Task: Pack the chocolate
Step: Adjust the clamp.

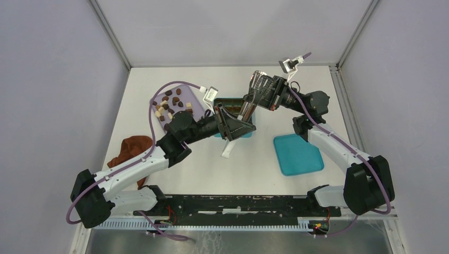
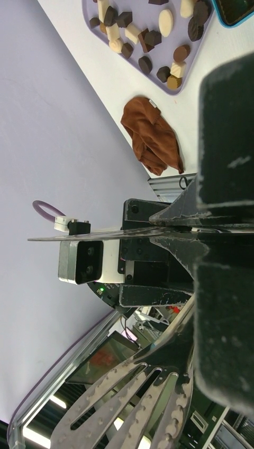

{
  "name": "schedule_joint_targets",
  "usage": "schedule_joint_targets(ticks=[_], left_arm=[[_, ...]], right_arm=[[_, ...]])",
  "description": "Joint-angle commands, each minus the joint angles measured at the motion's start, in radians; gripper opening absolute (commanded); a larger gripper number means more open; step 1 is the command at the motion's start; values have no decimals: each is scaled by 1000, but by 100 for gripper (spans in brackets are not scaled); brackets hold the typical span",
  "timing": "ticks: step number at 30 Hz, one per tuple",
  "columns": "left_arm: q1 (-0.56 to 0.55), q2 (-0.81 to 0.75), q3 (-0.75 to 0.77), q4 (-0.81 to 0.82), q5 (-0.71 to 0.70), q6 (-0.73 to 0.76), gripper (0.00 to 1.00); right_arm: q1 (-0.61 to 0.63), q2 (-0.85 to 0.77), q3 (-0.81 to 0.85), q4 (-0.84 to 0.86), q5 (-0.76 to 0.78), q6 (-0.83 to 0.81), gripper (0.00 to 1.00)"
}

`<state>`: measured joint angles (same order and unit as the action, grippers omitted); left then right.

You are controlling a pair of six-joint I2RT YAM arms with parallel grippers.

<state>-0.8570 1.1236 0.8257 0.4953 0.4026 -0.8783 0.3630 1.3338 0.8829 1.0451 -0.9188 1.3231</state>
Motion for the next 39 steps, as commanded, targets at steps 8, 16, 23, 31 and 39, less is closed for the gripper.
schedule_joint_targets(ticks=[8, 16, 23, 31, 39], left_arm=[[-4, -49, 8, 56, 34, 99, 71], [-4, -57, -35, 110, 62, 107, 76], [-3, -37, -49, 151, 74, 113, 64], [-3, -48, -57, 138, 61, 128, 68], [-3, -50, -96, 170, 63, 132, 73]], right_arm=[[4, -25, 1, 66, -5, -2, 2], [4, -20, 2, 71, -3, 5, 2], [3, -13, -2, 73, -3, 14, 2], [4, -7, -5, 68, 0, 10, 3], [2, -3, 11, 70, 6, 26, 3]])
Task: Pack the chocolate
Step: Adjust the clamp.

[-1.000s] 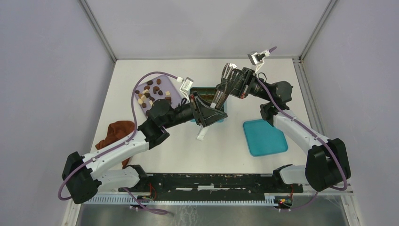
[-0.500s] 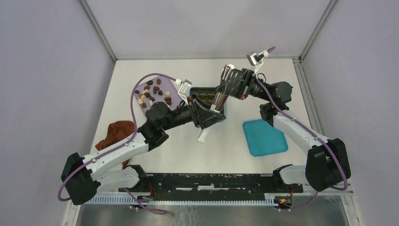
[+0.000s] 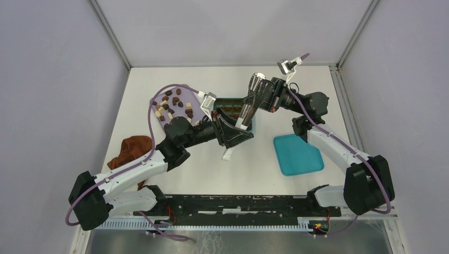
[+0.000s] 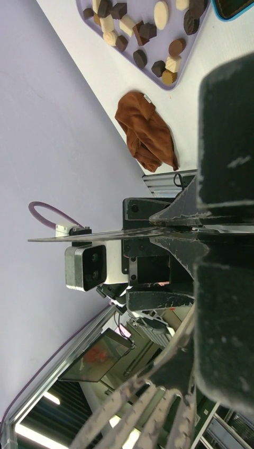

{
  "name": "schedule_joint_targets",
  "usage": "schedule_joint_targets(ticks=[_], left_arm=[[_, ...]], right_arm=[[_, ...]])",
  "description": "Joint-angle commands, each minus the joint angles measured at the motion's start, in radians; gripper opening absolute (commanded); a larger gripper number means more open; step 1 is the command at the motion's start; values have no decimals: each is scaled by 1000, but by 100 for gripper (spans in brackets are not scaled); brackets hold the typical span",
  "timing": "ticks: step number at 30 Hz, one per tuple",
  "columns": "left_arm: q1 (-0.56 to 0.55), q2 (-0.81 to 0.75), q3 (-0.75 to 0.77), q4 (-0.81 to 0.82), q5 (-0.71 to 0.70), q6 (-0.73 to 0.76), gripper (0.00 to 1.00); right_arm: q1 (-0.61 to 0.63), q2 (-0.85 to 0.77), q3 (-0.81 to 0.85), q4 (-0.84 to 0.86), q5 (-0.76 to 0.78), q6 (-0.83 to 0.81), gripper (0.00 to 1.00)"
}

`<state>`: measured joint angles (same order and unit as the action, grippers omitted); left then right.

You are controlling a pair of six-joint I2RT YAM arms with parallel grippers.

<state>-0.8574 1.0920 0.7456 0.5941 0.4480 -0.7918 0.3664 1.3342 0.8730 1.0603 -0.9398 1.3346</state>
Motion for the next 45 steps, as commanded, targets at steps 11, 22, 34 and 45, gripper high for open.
schedule_joint_targets(ticks=[11, 22, 34, 45], left_arm=[[-3, -23, -27, 93, 7, 51, 67], [-3, -67, -61, 100, -70, 41, 45], [-3, -174, -112, 88, -175, -31, 42], [-1, -343, -65, -364, -417, -47, 42]], right_arm=[[0, 1, 5, 55, 29, 9, 3], [-1, -6, 0, 49, 16, -26, 23], [-12, -55, 0, -27, -5, -187, 50], [-143, -171, -50, -359, -108, -697, 60]])
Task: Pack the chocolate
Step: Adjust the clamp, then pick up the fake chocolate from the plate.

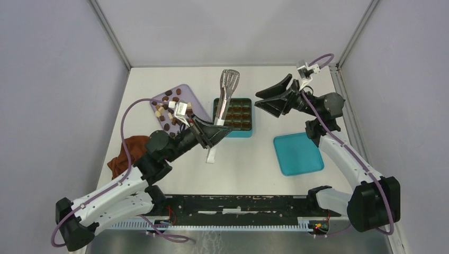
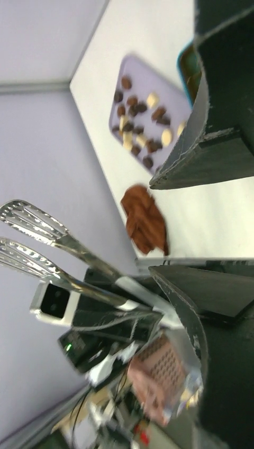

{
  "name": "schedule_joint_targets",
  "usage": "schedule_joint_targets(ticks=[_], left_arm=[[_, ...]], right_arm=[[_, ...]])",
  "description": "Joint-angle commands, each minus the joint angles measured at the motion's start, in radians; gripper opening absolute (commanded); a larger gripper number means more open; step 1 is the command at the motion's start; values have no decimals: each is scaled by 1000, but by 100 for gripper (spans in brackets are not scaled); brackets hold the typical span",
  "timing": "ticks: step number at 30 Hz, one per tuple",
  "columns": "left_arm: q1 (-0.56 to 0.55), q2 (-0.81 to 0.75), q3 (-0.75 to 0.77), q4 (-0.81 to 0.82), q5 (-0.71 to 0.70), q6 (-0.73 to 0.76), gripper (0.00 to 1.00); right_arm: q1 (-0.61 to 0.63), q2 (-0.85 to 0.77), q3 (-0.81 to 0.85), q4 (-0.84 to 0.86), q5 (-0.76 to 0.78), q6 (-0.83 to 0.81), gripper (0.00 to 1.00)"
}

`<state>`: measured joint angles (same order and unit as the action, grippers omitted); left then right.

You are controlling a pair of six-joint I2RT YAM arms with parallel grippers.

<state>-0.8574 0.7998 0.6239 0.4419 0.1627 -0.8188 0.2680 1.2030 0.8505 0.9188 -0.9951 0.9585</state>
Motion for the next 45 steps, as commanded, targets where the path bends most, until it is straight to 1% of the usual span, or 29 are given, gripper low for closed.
schedule_joint_targets(ticks=[1, 4, 6, 9, 11, 17, 20, 25, 32, 35, 37, 42, 45], left_arm=[[2, -63, 66, -264, -157, -17, 42], [17, -90, 102, -420, -224, -6, 42], [40, -94, 127, -515, -247, 4, 42], [102, -93, 153, -611, -237, 21, 42], [169, -88, 161, -643, -194, 26, 41], [427, -45, 201, -725, 60, 70, 41], [511, -6, 225, -782, 131, 115, 41], [551, 44, 250, -888, 130, 204, 41], [578, 23, 232, -977, 106, 267, 41], [580, 23, 235, -1023, 78, 293, 41], [580, 33, 242, -1054, 66, 306, 41], [581, 61, 273, -1131, 21, 331, 41], [580, 72, 280, -1161, 6, 341, 41]], right_arm=[[-61, -52, -42, -279, -54, -406, 60], [-101, -83, -90, -410, -53, -598, 60], [-113, -91, -104, -472, -55, -675, 60], [-117, -95, -109, -542, -42, -764, 60], [-121, -98, -115, -549, -33, -787, 60], [-153, -122, -139, -546, -39, -822, 60], [-164, -136, -162, -544, -41, -840, 60], [-180, -155, -197, -516, -50, -868, 61], [-188, -182, -244, -456, -74, -902, 61], [-188, -191, -281, -398, -106, -926, 66], [-189, -191, -290, -397, -113, -927, 69], [-190, -193, -269, -448, -165, -990, 71], [-189, -178, -239, -532, -171, -1037, 71]])
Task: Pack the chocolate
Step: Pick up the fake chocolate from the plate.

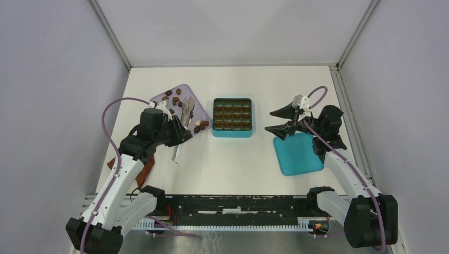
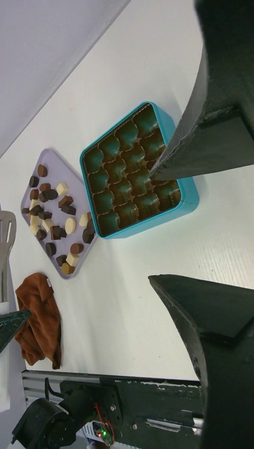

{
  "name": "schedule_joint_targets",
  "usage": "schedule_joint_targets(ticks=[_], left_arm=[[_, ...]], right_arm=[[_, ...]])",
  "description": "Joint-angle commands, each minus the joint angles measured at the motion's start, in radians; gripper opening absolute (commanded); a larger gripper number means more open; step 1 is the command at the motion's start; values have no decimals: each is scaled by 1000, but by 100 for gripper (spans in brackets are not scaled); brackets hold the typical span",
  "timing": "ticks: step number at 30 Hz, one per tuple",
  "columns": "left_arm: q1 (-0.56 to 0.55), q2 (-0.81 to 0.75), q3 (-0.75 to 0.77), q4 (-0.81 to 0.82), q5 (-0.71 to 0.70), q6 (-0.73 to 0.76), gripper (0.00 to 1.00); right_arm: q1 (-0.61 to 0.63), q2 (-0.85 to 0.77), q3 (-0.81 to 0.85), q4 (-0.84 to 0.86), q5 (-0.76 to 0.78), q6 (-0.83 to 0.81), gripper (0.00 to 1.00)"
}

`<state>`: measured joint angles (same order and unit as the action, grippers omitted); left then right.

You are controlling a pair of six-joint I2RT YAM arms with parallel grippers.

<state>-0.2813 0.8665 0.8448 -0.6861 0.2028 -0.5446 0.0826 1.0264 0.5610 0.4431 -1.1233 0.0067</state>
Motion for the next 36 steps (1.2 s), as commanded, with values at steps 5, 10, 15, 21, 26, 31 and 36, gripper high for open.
schedule_joint_targets(ticks=[5, 10, 15, 21, 26, 31, 36], left_arm=[[5, 8, 49, -61, -48, 63, 41], [5, -28, 19, -59, -54, 41, 41], [5, -80, -8, -61, -34, 23, 41], [6, -105, -10, -70, -4, 10, 41], [5, -129, -9, -85, 11, 3, 41], [5, -165, -31, -86, 16, -12, 41], [6, -184, -29, -92, 24, -17, 41]], right_arm=[[-3, 47, 136, -223, -72, -149, 71], [-2, 47, 144, -255, -79, -165, 70], [-2, 49, 140, -246, -82, -155, 70], [-1, 48, 135, -235, -87, -148, 70], [3, 42, 140, -236, -106, -148, 70], [17, 32, 140, -243, -109, -160, 70], [20, 43, 142, -256, -111, -176, 70]])
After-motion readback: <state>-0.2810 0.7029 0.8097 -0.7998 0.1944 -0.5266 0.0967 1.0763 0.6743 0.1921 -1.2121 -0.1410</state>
